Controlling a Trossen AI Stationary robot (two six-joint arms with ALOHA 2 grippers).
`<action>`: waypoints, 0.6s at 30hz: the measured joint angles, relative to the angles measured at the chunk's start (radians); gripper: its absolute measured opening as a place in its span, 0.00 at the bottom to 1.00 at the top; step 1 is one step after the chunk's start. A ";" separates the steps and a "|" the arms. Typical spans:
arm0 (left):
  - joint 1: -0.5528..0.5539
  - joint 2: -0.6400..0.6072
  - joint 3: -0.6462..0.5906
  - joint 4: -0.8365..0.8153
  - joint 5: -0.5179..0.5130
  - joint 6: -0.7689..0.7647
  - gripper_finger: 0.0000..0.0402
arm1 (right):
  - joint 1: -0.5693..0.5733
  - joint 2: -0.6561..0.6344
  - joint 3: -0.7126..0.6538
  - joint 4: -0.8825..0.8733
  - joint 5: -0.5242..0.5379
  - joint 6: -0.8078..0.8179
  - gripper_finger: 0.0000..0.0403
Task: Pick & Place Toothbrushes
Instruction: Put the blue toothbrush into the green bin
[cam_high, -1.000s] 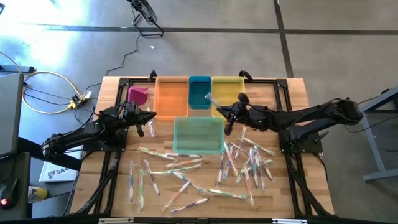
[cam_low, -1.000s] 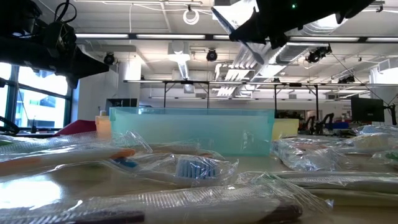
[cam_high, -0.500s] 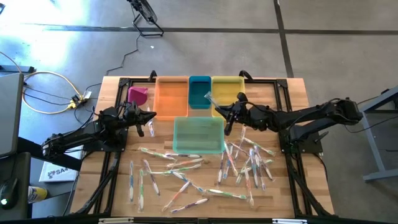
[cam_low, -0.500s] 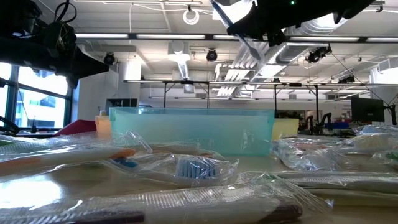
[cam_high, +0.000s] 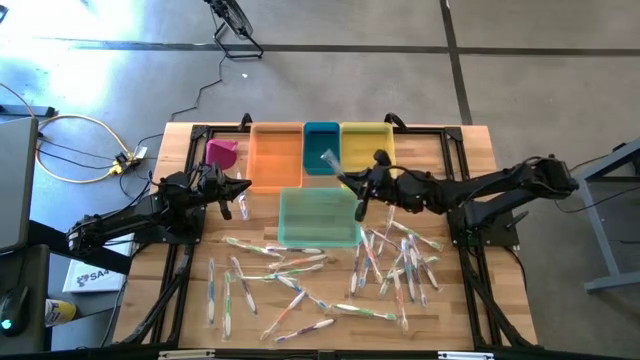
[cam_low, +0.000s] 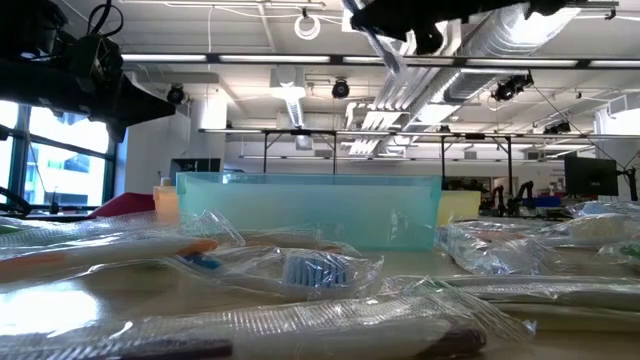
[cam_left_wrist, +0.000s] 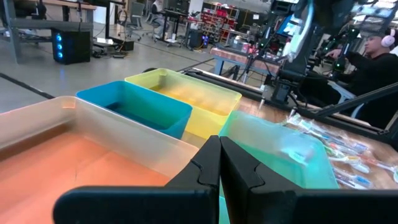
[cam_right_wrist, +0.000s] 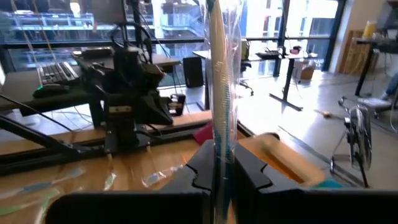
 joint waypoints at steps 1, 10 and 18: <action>0.000 0.000 0.000 0.000 0.000 0.000 0.00 | 0.003 0.024 0.024 -0.004 -0.003 -0.019 0.04; 0.000 0.000 0.000 -0.005 0.000 0.000 0.00 | -0.016 0.244 0.267 -0.163 -0.074 -0.091 0.04; 0.000 0.000 0.000 -0.006 0.000 0.000 0.00 | -0.037 0.340 0.326 -0.234 -0.108 -0.070 0.04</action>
